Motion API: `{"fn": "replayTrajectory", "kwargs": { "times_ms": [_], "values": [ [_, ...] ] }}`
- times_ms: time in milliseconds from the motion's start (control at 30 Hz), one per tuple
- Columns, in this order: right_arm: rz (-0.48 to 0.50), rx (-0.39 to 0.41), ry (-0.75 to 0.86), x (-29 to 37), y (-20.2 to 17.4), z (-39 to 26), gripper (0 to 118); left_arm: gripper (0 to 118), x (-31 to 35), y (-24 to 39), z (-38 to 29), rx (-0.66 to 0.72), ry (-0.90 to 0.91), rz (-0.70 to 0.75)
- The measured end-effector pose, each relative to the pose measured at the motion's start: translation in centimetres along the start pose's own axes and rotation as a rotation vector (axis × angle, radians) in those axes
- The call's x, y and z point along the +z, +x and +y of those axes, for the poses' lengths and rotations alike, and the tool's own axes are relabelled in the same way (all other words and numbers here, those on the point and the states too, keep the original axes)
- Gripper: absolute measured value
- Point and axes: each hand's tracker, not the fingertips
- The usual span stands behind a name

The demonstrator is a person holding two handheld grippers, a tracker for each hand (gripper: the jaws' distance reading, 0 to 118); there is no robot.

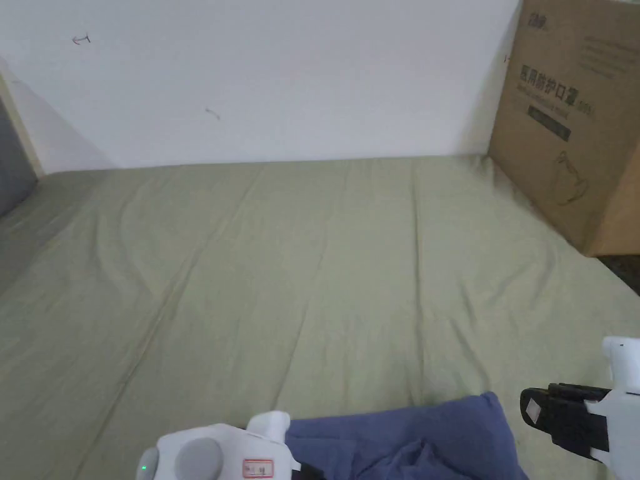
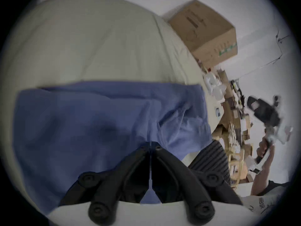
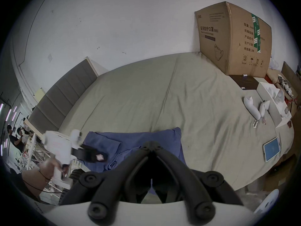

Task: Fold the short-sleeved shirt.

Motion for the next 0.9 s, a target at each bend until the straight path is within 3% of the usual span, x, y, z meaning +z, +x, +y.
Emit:
{"fn": "replayTrajectory", "kwargs": {
  "times_ms": [100,200,367,467,567,600,667,700,900],
  "values": [
    [-0.006,-0.012,-0.005,-0.1,0.5,0.0,0,1,-3.2,0.3,-0.4,-0.001,-0.035,-0.027],
    [-0.019,-0.015,-0.011,-0.3,0.7,-0.1,0,1,-2.0,0.0,0.0,0.071,-0.019,-0.092],
    [-0.014,-0.022,-0.017,-0.8,0.8,0.0,0,2,6.0,-3.1,-1.0,0.041,0.113,-0.141],
    [-0.01,-0.021,-0.022,-1.3,0.5,0.1,0,6,11.7,-7.9,-2.3,0.112,0.25,-0.157],
    [-0.002,-0.022,-0.027,-1.6,0.1,0.0,0,52,15.1,-13.1,-3.6,0.273,0.301,-0.231],
    [0.0,-0.02,-0.031,-1.7,-0.1,0.0,0,77,15.7,-14.4,-4.0,0.304,0.315,-0.239],
    [-0.003,-0.013,-0.039,-1.9,-0.4,0.0,0,109,16.1,-15.7,-4.4,0.311,0.321,-0.23],
    [-0.006,-0.01,-0.04,-1.9,-0.5,-0.1,0,116,15.8,-16.5,-4.4,0.316,0.318,-0.227],
    [-0.009,-0.04,-0.038,-1.9,-0.6,-0.2,0,118,9.9,-18.1,-3.8,0.41,0.23,-0.419]
  ]
}}
